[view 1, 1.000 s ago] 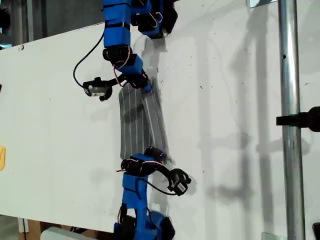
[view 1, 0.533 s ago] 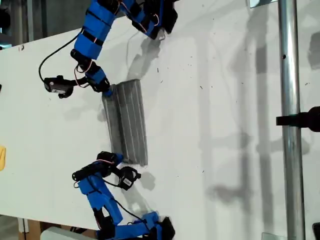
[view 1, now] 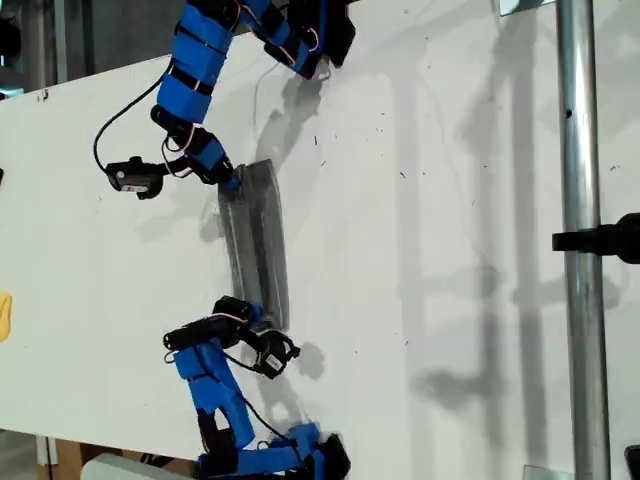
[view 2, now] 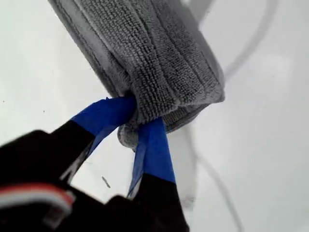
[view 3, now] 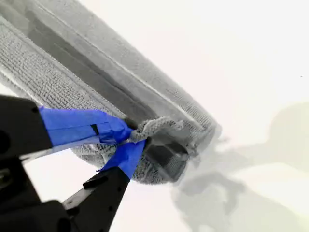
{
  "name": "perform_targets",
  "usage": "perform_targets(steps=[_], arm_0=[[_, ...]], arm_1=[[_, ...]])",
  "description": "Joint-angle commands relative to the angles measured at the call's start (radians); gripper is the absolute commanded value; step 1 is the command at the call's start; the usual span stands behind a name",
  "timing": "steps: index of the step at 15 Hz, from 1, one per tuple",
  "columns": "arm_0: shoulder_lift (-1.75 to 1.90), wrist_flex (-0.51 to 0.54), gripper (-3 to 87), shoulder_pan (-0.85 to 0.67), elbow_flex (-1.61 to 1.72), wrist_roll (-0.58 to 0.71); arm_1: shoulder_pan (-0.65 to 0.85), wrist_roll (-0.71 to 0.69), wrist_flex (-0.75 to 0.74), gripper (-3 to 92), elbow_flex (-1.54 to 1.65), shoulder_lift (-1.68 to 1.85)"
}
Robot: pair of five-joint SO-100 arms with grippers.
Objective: Grasp corners of a towel and fold twice.
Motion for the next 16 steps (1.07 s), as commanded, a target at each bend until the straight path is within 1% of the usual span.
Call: perform_targets(steps=[1,3,5,7,9,10,11,12,13,16], arm_0=[[-0.018,0.014,-1.6,0.071,-0.026,-0.055],[-0.074,0.008,-0.3,0.097,-0.018,-0.097],[-0.163,0.005,-0.2,0.071,-0.018,-0.101],[-0.230,-0.018,0.8,0.040,-0.021,-0.092],[-0.261,-0.011,7.3,-0.017,-0.025,-0.078],[-0.247,0.014,11.9,-0.028,-0.028,-0.071],[-0.210,0.026,18.4,-0.035,0.002,-0.086],[-0.149,0.029,23.6,-0.040,0.057,-0.114],[-0.072,0.029,25.6,-0.049,0.126,-0.140],[0.212,0.029,25.8,-0.063,0.357,-0.264]], arm_1=[[-0.034,0.052,0.008,-0.3,0.041,0.002],[-0.052,0.075,-0.038,-0.3,0.080,-0.051],[-0.058,0.086,-0.101,-0.3,0.081,-0.160],[-0.032,0.086,-0.166,-0.3,0.067,-0.284],[0.002,0.078,-0.166,-0.3,0.034,-0.325],[0.018,0.078,-0.143,-0.3,0.028,-0.319],[0.034,0.083,-0.118,-0.3,0.028,-0.304],[0.048,0.084,-0.084,6.0,0.025,-0.293],[0.060,0.101,-0.029,15.0,0.014,-0.276],[0.089,0.160,0.120,31.8,0.041,-0.072]])
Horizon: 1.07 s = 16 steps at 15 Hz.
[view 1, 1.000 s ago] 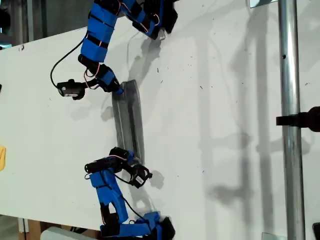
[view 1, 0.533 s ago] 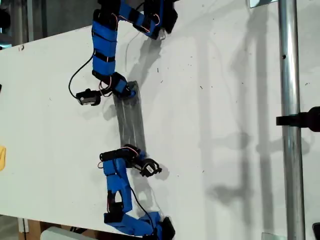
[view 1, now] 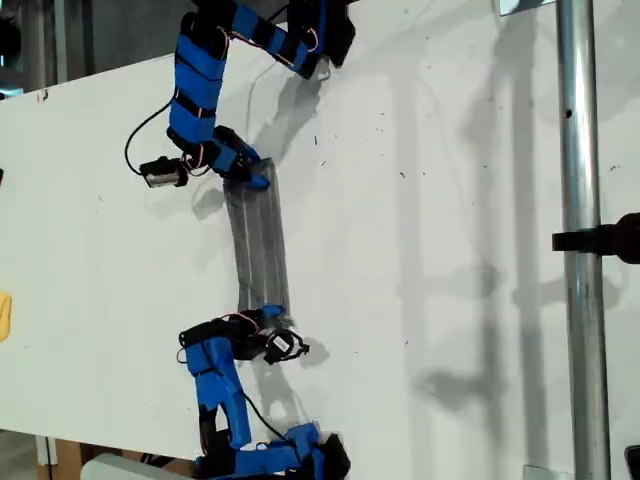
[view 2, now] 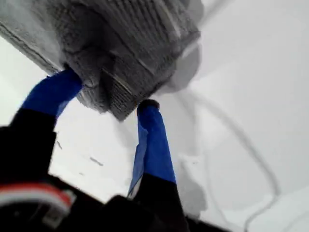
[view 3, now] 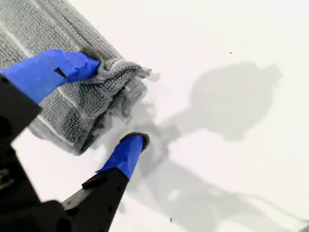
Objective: Grasp corners of a towel and fold twice.
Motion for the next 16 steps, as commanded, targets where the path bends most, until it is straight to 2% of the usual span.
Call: perform_targets(steps=[1,4,6,9,10,11,12,14,15,16], arm_0=[[0.258,0.018,25.6,-0.009,0.135,-0.094],[0.548,0.012,25.6,0.101,0.373,-0.281],[0.741,-0.006,26.1,0.250,0.551,-0.462],[0.919,-0.067,25.9,0.538,0.795,-0.739],[0.939,-0.086,23.9,0.629,0.870,-0.859],[0.959,-0.146,20.4,0.709,0.920,-0.910],[0.974,-0.236,12.7,0.749,0.973,-0.900],[1.186,-0.468,9.0,0.788,1.178,-0.861],[1.410,-0.535,6.1,0.778,1.335,-0.833],[1.664,-0.500,4.4,0.750,1.466,-0.824]], arm_1=[[0.038,0.060,0.087,33.9,0.029,0.258],[0.087,0.199,0.212,32.6,0.215,0.709],[0.032,0.336,0.229,31.0,0.337,1.023],[-0.083,0.488,0.261,35.5,0.410,1.143],[-0.097,0.502,0.255,37.6,0.439,1.195],[-0.098,0.492,0.261,41.0,0.428,1.203],[-0.084,0.465,0.256,42.7,0.419,1.184],[-0.046,0.376,0.238,44.8,0.379,1.086],[-0.023,0.339,0.225,44.7,0.367,1.054],[-0.014,0.311,0.204,44.4,0.362,1.019]])
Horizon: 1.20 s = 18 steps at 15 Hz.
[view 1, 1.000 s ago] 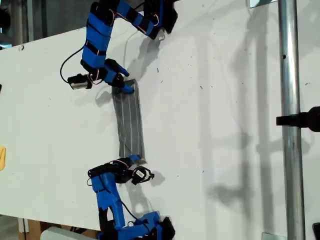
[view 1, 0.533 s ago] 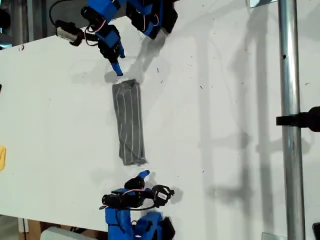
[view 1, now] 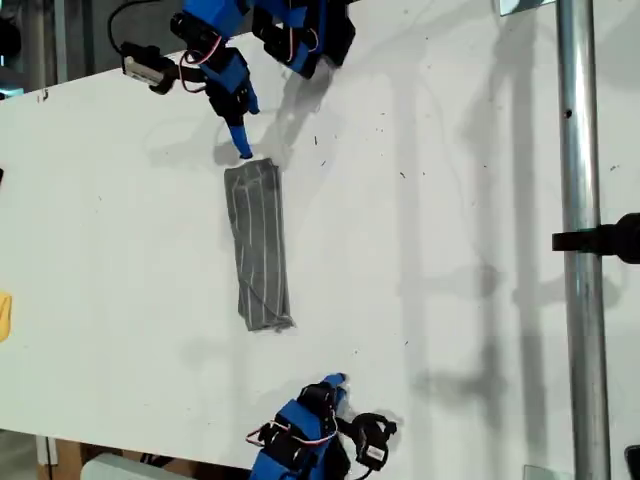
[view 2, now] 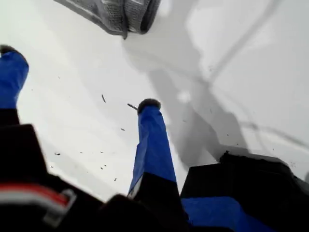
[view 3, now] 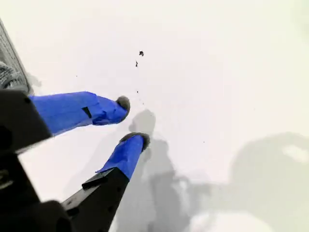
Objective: Grasp corners of a towel and fold twice.
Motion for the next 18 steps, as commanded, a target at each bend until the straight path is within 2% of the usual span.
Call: perform_targets(steps=[1,3,6,9,12,16,17,18], arm_0=[[0.595,0.066,2.6,-0.058,0.229,0.060],[0.974,0.184,-1.2,-0.155,0.328,0.164],[0.968,0.178,-0.9,-0.222,0.345,0.198],[0.968,0.170,-1.5,-0.233,0.373,0.201],[0.968,0.169,-1.8,-0.233,0.382,0.204],[0.968,0.167,-2.0,-0.238,0.388,0.218],[0.968,0.167,-2.1,-0.238,0.388,0.221],[0.968,0.167,-2.1,-0.238,0.388,0.221]], arm_1=[[0.040,-0.067,-0.064,44.5,-0.071,-0.074],[0.107,-0.179,-0.178,45.8,-0.044,-0.161],[0.201,-0.354,-0.426,46.3,0.017,-0.324],[0.175,-0.365,-0.667,46.7,-0.044,-0.710],[0.034,-0.282,-0.661,45.5,-0.302,-0.989],[-0.091,-0.176,-0.706,31.5,-0.511,-1.120],[-0.080,-0.133,-0.692,12.7,-0.525,-1.123],[-0.055,-0.117,-0.643,3.5,-0.532,-1.120]])
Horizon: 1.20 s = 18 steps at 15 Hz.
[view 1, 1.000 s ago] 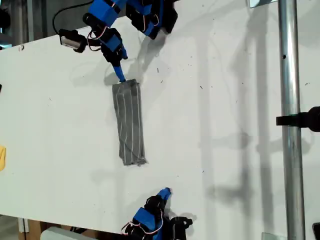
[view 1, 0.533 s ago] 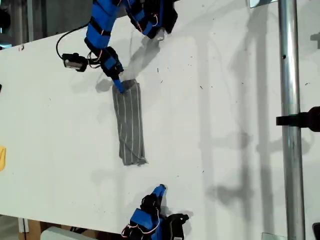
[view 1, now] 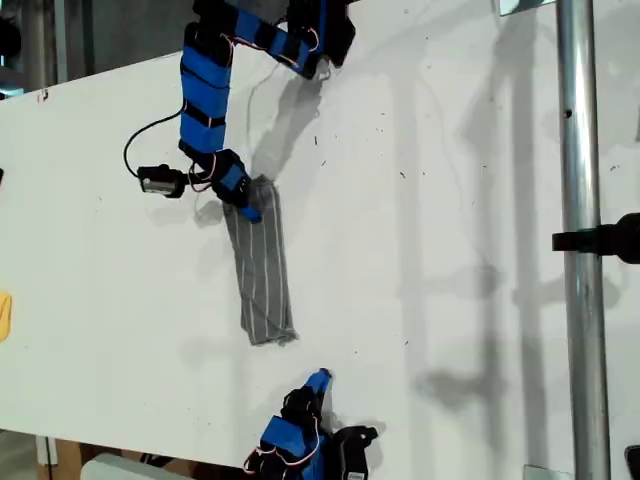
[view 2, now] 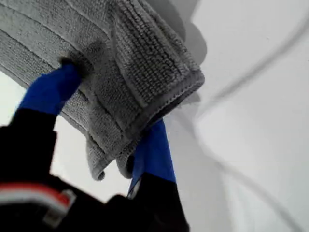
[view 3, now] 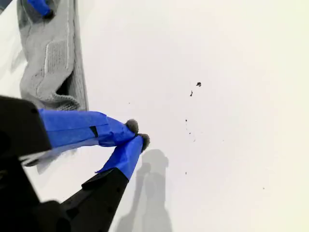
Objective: Grasp corners of a towel and fold twice.
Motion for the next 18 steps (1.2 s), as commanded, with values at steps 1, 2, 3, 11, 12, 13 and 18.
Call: perform_targets(steps=[1,2,3,11,12,13,18], arm_0=[[0.008,0.006,-2.1,-0.008,-0.006,0.006],[0.008,0.006,-2.1,-0.005,-0.006,0.006],[0.008,0.006,-2.0,-0.008,-0.006,0.009],[0.008,0.008,-1.7,-0.009,-0.008,0.031],[0.008,0.008,-1.7,-0.005,-0.008,0.028],[0.008,0.008,-1.7,0.002,-0.008,0.025],[0.008,0.005,-0.9,0.008,0.000,0.021]], arm_1=[[0.051,0.011,0.107,0.3,-0.060,0.057],[0.086,-0.009,0.209,-0.2,-0.037,0.120],[0.117,-0.012,0.322,-0.2,0.012,0.229],[-0.163,0.140,0.592,-0.2,-0.456,0.173],[-0.175,0.149,0.555,-0.2,-0.511,0.057],[-0.172,0.156,0.528,-0.2,-0.511,0.008],[-0.061,0.107,0.551,52.3,-0.566,0.048]])
